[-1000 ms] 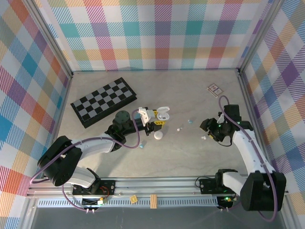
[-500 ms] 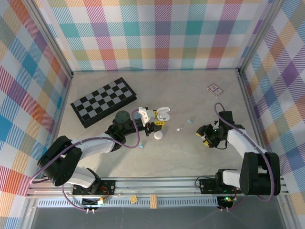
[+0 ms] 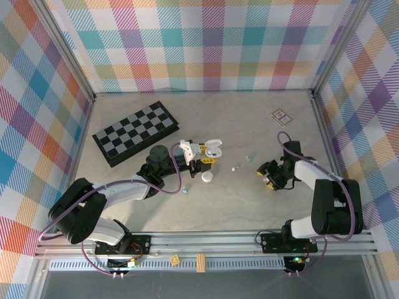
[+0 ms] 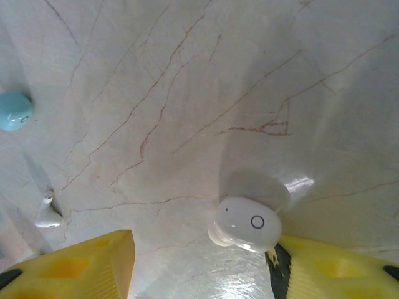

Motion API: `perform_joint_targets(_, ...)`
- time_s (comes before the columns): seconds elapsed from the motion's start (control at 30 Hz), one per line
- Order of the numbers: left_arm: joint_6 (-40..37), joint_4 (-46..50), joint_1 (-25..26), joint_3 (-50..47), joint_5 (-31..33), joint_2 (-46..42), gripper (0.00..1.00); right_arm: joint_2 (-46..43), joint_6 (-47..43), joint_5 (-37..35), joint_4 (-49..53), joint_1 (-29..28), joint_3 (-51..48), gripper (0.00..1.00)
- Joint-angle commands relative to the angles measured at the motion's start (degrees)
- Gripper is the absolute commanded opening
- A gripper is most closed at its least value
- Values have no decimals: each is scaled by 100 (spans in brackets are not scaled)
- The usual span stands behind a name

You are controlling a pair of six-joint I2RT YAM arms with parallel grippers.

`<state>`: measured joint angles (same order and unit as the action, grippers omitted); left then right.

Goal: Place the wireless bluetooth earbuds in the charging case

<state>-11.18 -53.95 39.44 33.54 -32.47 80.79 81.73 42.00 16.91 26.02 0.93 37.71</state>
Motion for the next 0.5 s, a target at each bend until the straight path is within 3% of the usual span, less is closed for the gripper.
perform_joint_targets(0.0, -27, -83, -37, -67, -102, -206, 33, 282, -308, -507, -397, 89, 335, 59)
perform_joint_targets(0.47, -113, 94, -42, -84, -35, -273, 33, 646, -955, -918, 82, 89, 1114, 58)
